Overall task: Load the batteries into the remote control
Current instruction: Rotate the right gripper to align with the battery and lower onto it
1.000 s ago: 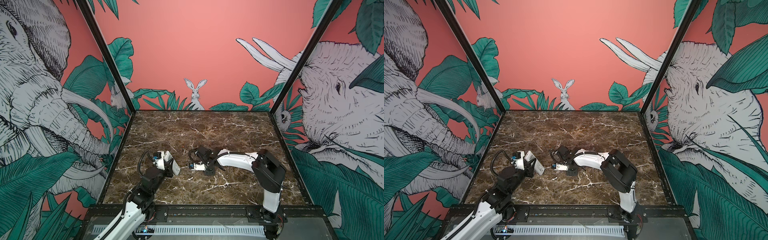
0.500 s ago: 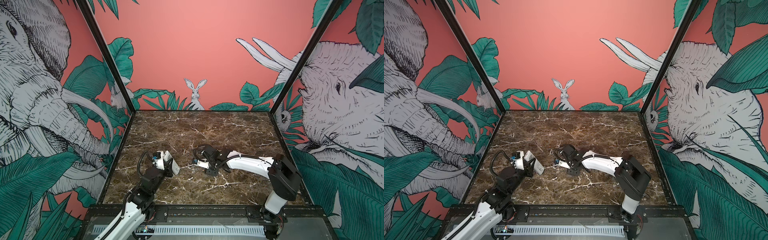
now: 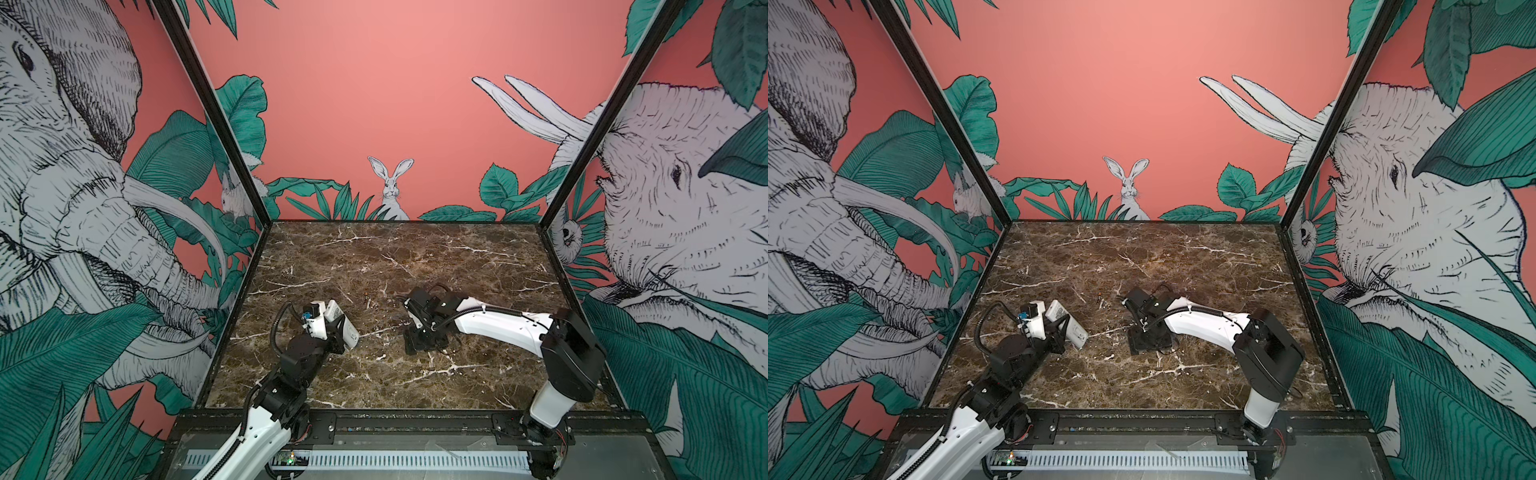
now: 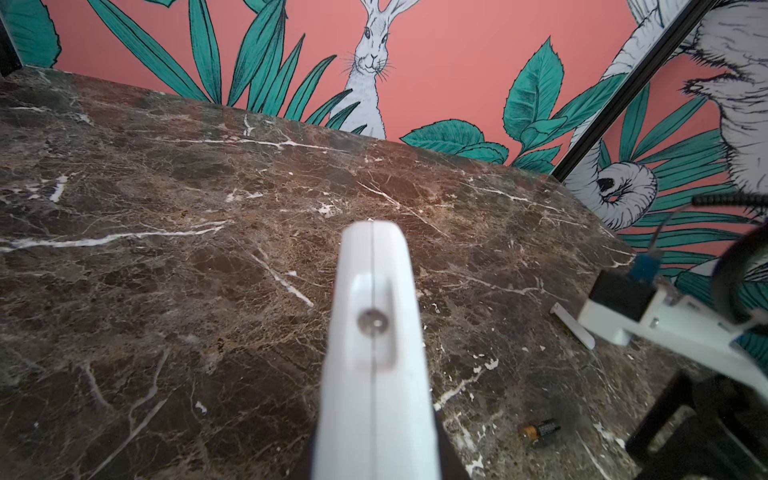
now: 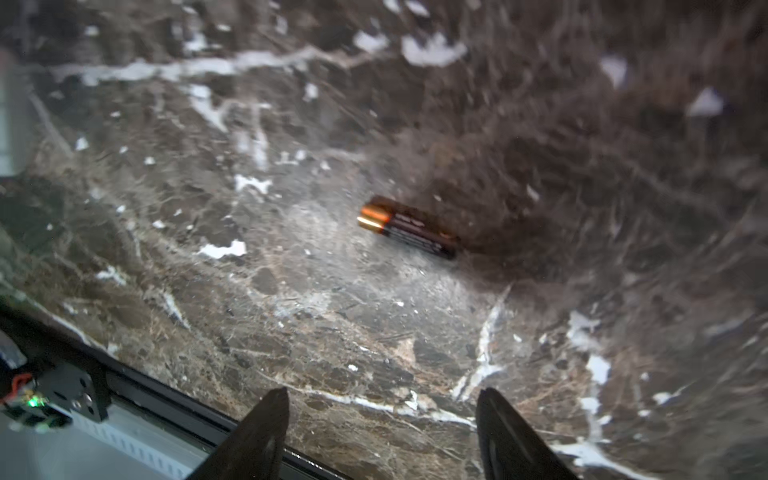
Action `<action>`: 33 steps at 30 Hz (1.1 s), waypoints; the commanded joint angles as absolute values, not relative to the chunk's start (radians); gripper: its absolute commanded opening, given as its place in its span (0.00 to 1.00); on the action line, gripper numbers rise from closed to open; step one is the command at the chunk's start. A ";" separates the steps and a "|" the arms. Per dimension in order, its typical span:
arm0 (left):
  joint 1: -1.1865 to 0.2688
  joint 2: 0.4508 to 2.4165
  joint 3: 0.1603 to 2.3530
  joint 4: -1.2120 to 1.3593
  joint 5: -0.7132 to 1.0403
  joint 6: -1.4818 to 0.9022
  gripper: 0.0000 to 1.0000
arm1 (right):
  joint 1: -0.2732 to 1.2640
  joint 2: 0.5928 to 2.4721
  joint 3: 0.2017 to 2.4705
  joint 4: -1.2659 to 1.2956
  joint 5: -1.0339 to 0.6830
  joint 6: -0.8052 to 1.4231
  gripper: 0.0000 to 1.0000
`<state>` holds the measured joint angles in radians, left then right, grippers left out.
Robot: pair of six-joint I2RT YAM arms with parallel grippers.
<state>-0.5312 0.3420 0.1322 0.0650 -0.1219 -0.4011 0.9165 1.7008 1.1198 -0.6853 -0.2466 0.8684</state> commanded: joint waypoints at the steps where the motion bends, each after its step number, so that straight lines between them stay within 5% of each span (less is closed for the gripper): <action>1: -0.528 0.290 0.164 0.062 -0.144 -0.415 0.00 | 0.886 1.672 1.064 -0.555 -0.357 1.247 0.69; 11: -0.527 0.221 0.140 0.076 -0.147 -0.422 0.00 | 0.849 1.690 1.043 -0.477 -0.257 1.492 0.64; 25: -0.527 0.138 0.126 0.053 -0.112 -0.442 0.00 | 0.842 1.821 1.172 -0.593 -0.149 1.590 0.44; 33: -0.528 0.110 0.127 0.053 -0.103 -0.444 0.00 | 0.832 1.868 1.218 -0.635 -0.104 1.618 0.41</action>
<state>-0.5312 0.1257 0.1318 0.0505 -0.1123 -0.4305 0.8413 1.8366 1.1854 -0.5865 -0.1997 1.4334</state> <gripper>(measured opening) 0.217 0.416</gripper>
